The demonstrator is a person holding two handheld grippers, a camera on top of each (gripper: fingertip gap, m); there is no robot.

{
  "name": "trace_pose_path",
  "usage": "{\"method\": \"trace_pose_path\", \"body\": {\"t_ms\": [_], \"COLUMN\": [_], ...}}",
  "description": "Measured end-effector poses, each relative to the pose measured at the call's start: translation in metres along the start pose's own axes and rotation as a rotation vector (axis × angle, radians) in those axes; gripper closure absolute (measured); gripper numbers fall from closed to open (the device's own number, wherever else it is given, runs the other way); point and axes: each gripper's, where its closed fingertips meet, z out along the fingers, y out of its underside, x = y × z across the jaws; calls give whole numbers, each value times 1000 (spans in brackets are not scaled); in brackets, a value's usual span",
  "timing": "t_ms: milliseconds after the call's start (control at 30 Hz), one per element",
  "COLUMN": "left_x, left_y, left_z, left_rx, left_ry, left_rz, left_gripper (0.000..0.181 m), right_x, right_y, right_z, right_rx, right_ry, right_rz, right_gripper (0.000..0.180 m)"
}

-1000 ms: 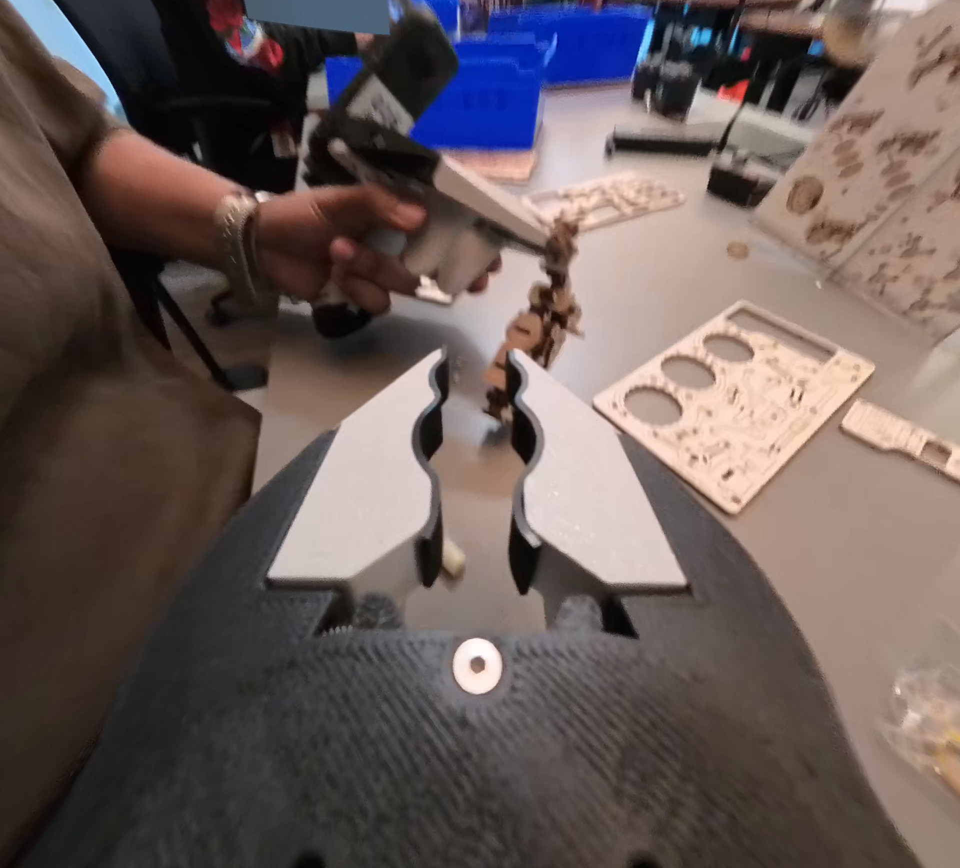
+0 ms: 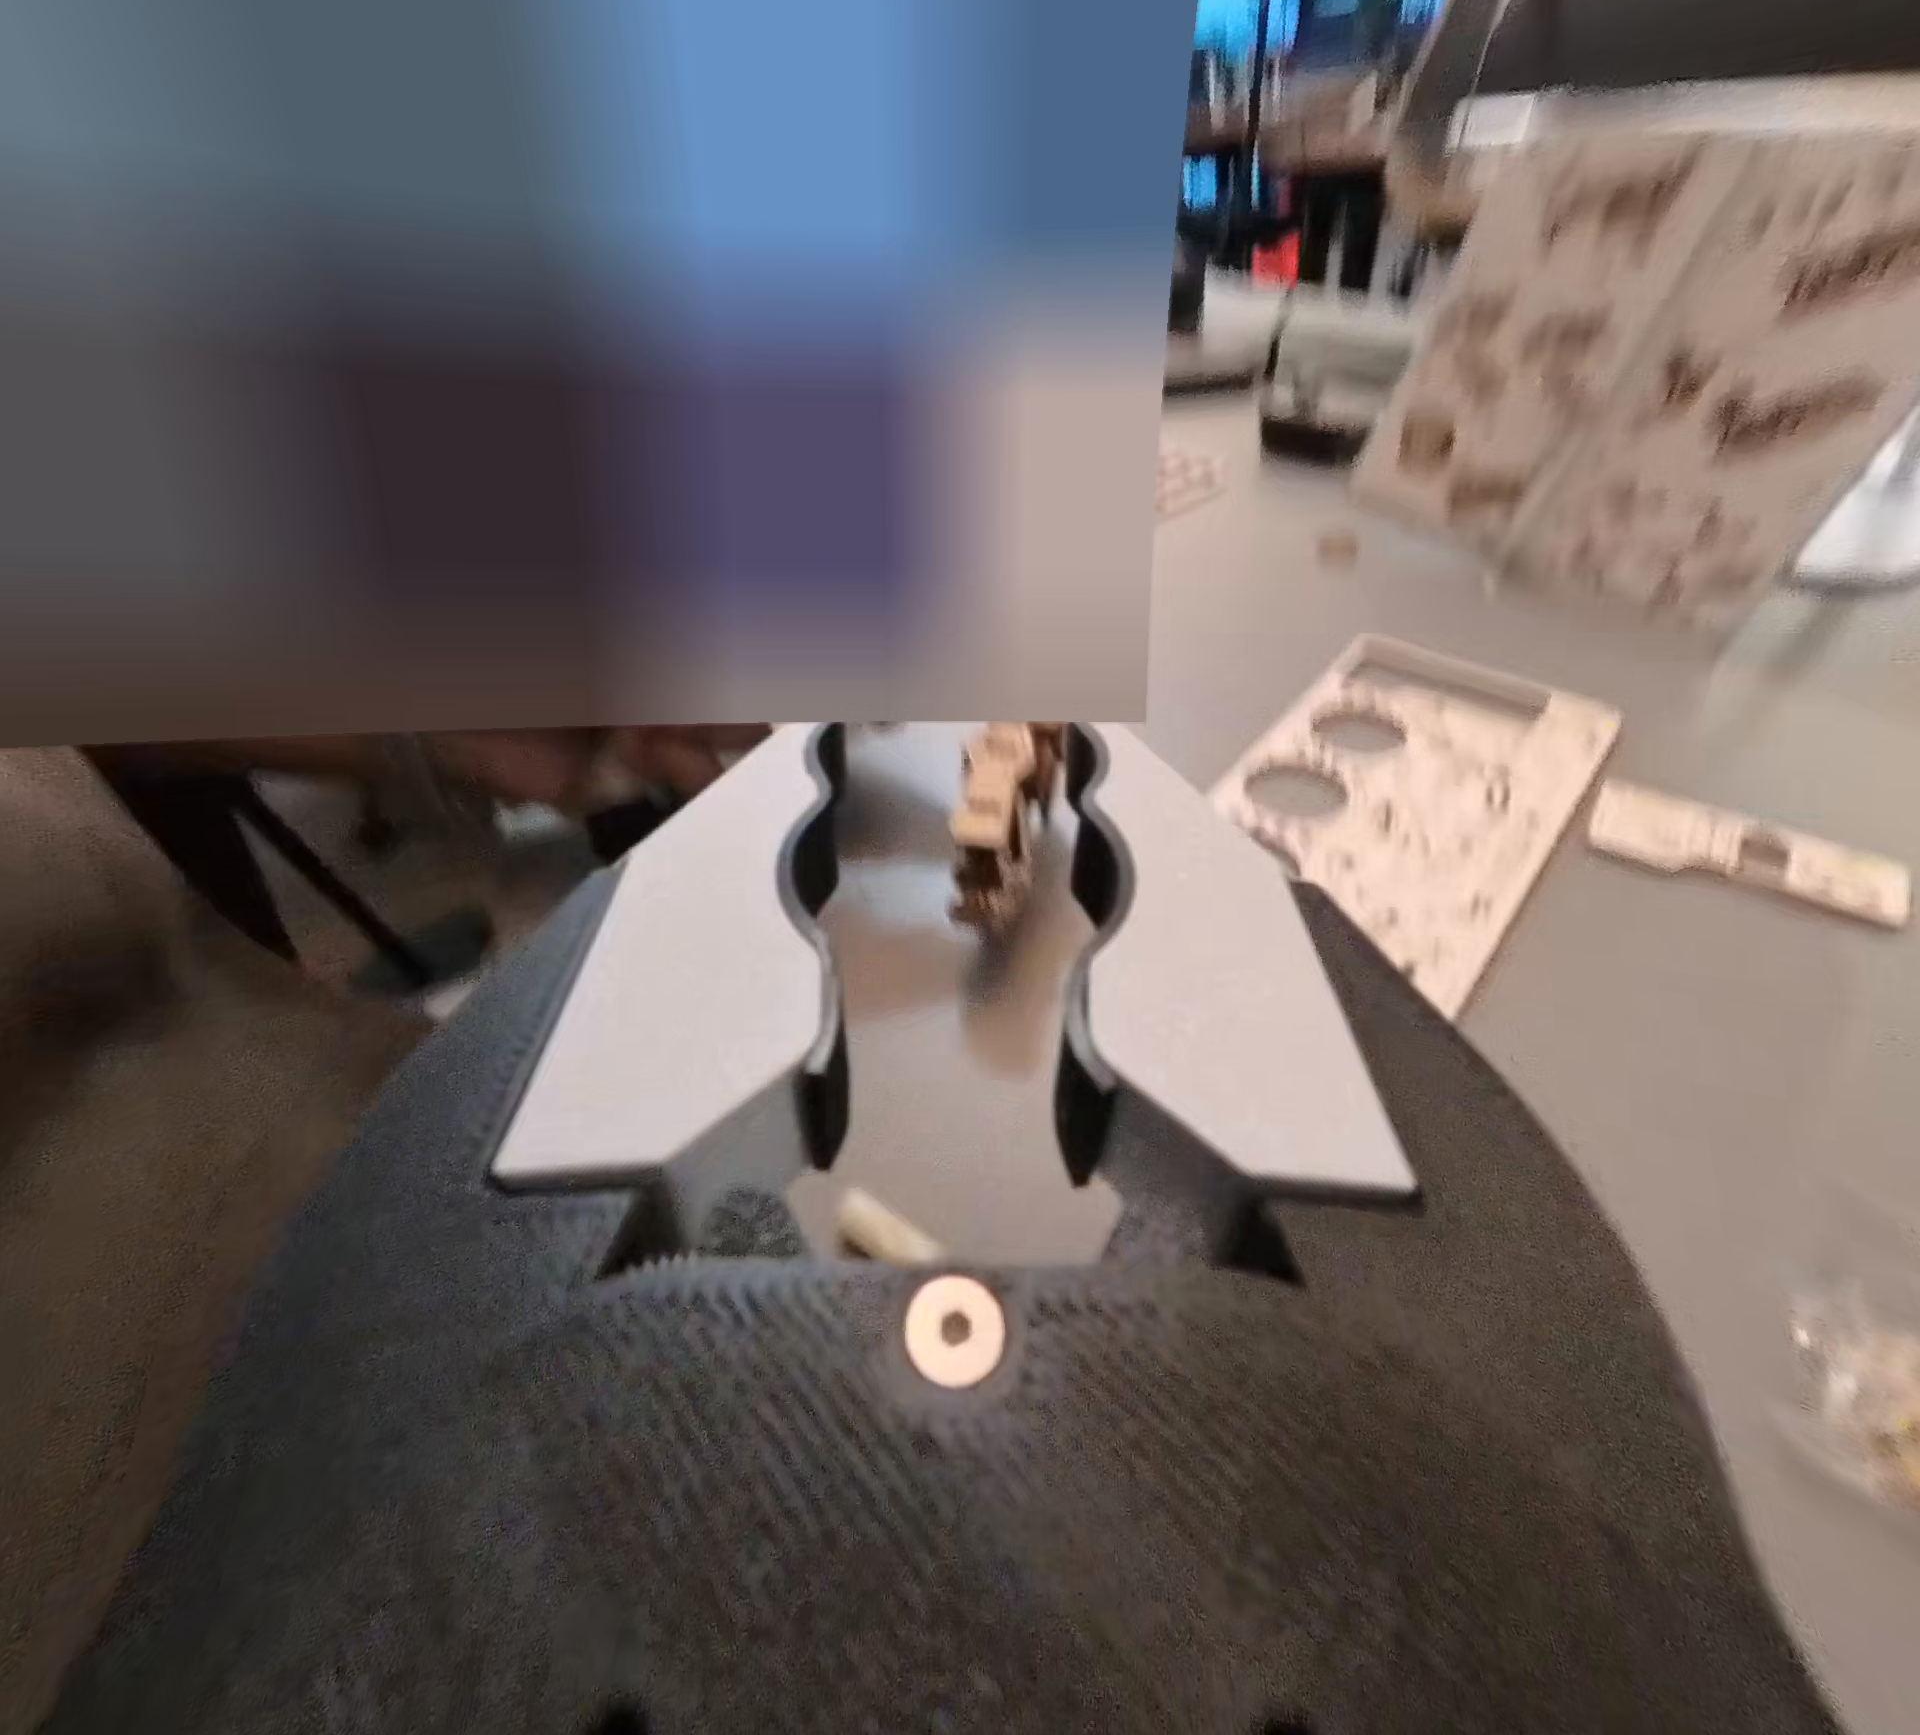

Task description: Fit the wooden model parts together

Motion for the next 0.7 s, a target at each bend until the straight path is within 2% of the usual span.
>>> {"method": "trace_pose_path", "body": {"t_ms": [33, 100, 267, 333, 367, 533, 700], "left_x": [0, -1, 3, 3, 2, -6, -3], "left_y": [1, 3, 8, 11, 12, 0, -9], "left_z": [0, -1, -2, -3, -3, -7, -8], "left_rx": [0, 2, -21, -46, -63, -80, -61], "left_ry": [-3, -3, 12, 18, 12, -13, -9], "left_rz": [-9, -27, -27, -26, -20, 56, 152], "left_gripper": [163, 163, 163, 163, 163, 128, 125], "right_x": [4, 4, 9, 9, 9, 13, 13], "right_y": [21, 47, 71, 76, 77, 67, 72], "right_z": [9, 24, 42, 45, 45, 38, 28], "right_rx": [-108, -248, -380, -415, -420, -390, -423], "right_ry": [19, 30, 91, 85, 82, 68, 12], "right_rz": [-16, -57, -148, -148, -151, -189, -201], "right_gripper": [135, 135, 141, 159, 163, 166, 165]}}
